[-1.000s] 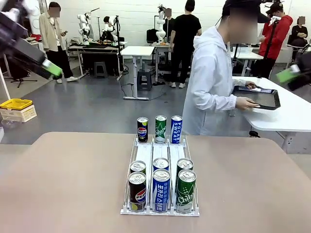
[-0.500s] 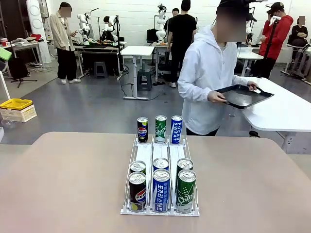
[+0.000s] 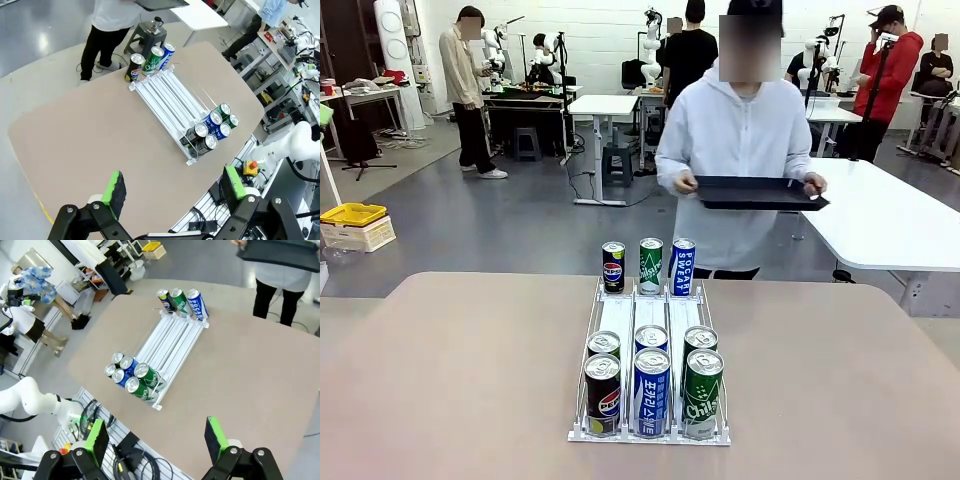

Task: Retrieve and hand over the desired beverage to the person.
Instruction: Pick up a can of the same type that the person held from the Automatic Can Dispenser.

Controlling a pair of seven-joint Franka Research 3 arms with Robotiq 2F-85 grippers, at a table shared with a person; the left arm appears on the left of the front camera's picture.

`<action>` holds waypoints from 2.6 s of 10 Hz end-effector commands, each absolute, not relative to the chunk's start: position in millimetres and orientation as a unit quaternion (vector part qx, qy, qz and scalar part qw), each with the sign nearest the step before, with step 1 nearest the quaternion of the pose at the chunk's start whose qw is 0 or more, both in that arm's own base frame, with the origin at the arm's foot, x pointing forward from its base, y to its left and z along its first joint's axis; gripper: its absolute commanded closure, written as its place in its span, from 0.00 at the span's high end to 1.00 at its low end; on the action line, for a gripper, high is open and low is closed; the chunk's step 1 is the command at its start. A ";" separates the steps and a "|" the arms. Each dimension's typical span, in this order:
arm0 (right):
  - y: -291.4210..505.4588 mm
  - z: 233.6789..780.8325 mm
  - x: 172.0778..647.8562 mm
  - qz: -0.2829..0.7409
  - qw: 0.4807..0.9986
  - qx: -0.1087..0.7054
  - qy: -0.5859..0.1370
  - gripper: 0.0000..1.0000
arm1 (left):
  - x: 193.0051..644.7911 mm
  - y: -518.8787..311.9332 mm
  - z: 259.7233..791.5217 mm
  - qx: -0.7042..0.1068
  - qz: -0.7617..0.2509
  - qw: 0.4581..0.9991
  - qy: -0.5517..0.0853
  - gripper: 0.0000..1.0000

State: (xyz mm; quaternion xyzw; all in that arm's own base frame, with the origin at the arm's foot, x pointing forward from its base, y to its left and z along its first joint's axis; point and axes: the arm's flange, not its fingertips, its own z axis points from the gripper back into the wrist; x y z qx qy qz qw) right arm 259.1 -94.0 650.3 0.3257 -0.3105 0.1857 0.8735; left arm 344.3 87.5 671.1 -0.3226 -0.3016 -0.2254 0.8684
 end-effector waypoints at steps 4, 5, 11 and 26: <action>-93.5 650.5 260.1 0.191 0.871 0.331 -0.309 1.00 | 344.7 88.2 672.8 -0.329 -0.230 0.863 -0.307 1.00; -93.5 650.5 260.1 0.191 0.871 0.331 -0.309 1.00 | 344.7 88.2 672.8 -0.329 -0.230 0.863 -0.307 1.00; -93.5 650.5 260.1 0.191 0.871 0.331 -0.309 1.00 | 344.7 88.2 672.8 -0.329 -0.230 0.863 -0.307 1.00; -93.5 650.5 260.1 0.191 0.871 0.331 -0.309 1.00 | 344.7 88.2 672.8 -0.329 -0.230 0.863 -0.307 1.00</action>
